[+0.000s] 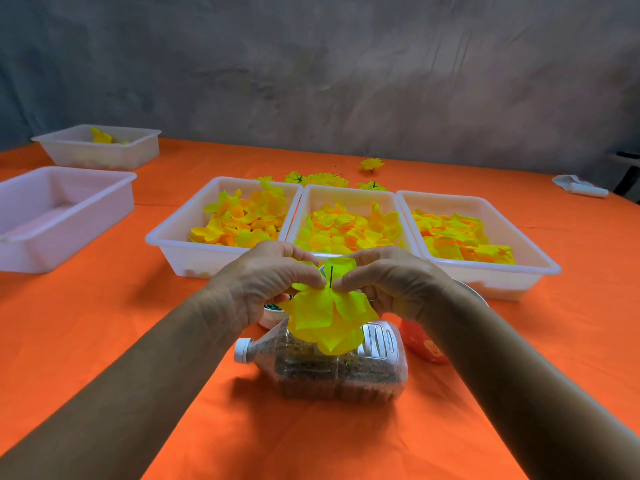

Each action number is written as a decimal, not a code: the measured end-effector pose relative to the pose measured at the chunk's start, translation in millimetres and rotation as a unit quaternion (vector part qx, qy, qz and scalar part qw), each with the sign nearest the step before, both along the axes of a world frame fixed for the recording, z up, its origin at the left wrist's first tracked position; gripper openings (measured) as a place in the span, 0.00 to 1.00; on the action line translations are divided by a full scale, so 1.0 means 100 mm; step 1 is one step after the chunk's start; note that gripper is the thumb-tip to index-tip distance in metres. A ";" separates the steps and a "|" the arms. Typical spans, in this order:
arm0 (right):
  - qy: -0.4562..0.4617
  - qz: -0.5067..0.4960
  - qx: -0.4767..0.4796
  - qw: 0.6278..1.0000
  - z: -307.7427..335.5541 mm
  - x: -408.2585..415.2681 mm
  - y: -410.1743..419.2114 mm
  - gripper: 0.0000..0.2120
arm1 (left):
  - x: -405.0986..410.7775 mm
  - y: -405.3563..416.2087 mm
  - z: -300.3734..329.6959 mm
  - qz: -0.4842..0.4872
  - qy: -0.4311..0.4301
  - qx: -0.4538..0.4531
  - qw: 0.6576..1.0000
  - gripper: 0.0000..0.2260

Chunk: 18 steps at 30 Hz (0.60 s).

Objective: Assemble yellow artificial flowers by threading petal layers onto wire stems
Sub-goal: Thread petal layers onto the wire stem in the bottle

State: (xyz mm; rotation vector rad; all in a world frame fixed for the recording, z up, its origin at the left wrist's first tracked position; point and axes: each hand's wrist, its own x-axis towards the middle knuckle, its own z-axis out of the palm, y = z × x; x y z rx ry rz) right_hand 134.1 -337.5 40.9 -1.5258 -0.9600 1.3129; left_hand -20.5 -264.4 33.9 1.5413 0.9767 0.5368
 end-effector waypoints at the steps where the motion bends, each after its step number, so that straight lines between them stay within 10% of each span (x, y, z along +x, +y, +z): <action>1: -0.011 -0.003 0.001 1.000 -0.01 0.00 0.00 0.19 | 0.00 0.01 -0.01 0.000 0.002 0.000 1.000 0.10; 18: -0.098 -0.022 -0.005 0.995 -0.08 -0.01 0.00 0.20 | 0.01 0.00 -0.08 -0.010 0.039 0.033 0.999 0.13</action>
